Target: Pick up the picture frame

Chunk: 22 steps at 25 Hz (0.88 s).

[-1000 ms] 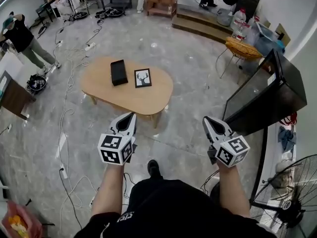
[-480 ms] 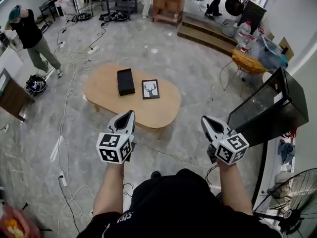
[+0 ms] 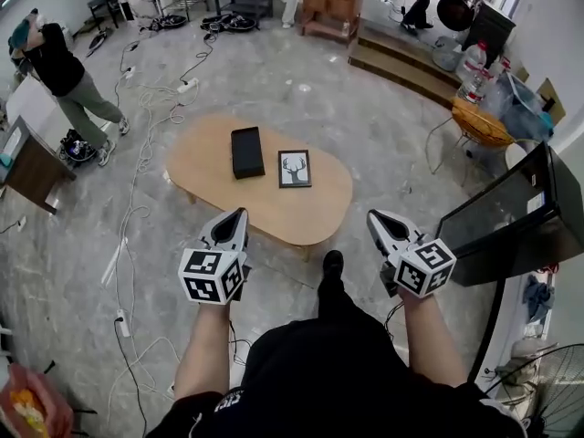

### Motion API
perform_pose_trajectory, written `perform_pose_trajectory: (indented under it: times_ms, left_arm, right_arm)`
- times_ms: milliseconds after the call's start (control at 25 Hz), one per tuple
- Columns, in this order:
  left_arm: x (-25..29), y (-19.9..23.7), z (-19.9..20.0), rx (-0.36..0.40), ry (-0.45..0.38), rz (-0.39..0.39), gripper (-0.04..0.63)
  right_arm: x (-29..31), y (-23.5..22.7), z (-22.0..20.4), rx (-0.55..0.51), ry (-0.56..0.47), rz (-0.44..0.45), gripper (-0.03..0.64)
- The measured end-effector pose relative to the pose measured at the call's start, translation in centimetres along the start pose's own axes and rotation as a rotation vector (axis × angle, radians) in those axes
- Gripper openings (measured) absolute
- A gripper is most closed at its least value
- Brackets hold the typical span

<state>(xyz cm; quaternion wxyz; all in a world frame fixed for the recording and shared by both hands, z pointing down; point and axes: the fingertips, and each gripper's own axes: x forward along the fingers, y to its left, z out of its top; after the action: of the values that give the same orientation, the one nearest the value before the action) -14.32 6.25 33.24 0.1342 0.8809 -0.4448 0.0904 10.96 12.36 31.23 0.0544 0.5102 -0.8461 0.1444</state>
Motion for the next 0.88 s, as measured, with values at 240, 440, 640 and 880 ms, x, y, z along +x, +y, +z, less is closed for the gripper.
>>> perform_pose_trajectory:
  times_ms: [240,440,640,880]
  left_arm:
    - [6.9,1.7,1.7,-0.015,0.039,0.048,0.009]
    - [14.5,2.8,3.3,-0.014,0.086,0.062,0.009]
    - [22.3,2.9,5.1,0.008,0.127,0.075,0.009]
    - [27.5,3.2,5.3,0.027,0.153,0.076,0.009]
  right_arm:
    - [6.2,-5.9,1.3,0.013,0.038,0.063,0.005]
    - [12.1,-12.1,2.2,0.045,0.074,0.106,0.005]
    - [17.0,-18.5,2.6,0.073,0.11,0.143,0.005]
    - [22.3,-21.3,0.7,0.091,0.207,0.205,0.005]
